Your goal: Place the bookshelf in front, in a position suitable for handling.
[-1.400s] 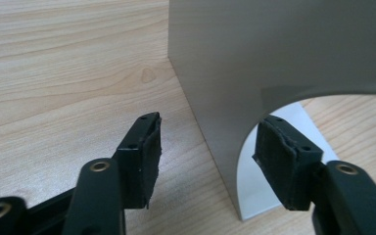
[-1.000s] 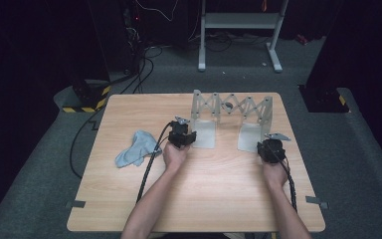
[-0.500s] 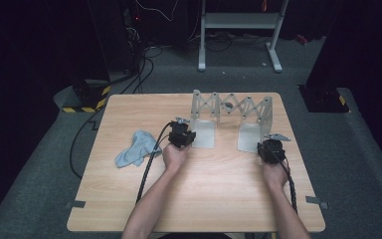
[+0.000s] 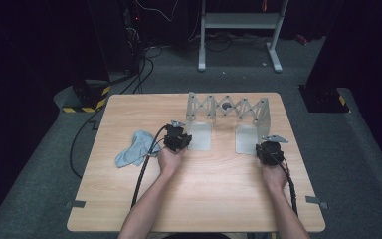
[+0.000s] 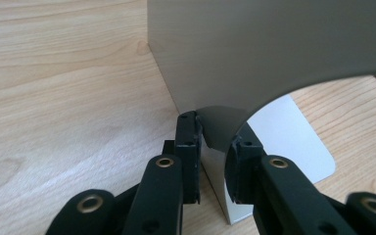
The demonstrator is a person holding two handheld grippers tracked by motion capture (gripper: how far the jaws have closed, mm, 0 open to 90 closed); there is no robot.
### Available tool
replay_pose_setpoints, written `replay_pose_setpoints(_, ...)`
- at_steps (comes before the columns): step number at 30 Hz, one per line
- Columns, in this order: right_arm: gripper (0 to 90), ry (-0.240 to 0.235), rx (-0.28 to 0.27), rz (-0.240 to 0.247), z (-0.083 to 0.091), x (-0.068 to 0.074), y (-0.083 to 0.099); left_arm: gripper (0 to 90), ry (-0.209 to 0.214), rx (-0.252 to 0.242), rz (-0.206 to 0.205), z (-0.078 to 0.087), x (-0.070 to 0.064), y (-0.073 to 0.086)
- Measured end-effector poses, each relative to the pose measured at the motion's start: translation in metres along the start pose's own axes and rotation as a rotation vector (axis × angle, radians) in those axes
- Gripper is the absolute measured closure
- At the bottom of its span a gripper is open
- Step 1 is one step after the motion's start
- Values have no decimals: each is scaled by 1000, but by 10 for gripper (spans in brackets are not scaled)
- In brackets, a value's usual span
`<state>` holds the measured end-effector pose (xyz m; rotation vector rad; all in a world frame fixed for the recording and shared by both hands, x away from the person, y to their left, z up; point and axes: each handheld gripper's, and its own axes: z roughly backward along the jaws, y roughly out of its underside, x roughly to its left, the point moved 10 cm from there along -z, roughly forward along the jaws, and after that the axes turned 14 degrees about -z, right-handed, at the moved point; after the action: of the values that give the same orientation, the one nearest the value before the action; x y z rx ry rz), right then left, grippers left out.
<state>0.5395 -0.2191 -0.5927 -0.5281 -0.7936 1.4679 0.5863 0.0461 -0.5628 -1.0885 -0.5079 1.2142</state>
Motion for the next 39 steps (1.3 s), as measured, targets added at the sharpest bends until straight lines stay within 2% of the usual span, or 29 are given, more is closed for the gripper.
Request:
replay_pose_setpoints(13, 822, -15, 2, 43, 8, 13, 10, 780, -8, 16, -24, 20, 9, 9)
replay_pose_setpoints(14, 823, -21, 3, 46, 9, 16, 11, 781, -12, 2, -10, 21, 10, 9)
replay_pose_setpoints(18, 823, -26, 3, 58, 13, 20, 16, 781, -15, 5, -16, 30, 13, 13)
replay_pose_setpoints(27, 823, -42, 5, 82, 19, 28, 23, 785, 5, 27, -39, 51, 20, 23)
replay_pose_setpoints(29, 823, -42, 8, 79, 20, 29, 24, 786, 6, 15, -24, 55, 21, 23)
replay_pose_setpoints(39, 819, -65, 12, 102, 29, 41, 34, 783, 0, 25, -34, 70, 26, 31)
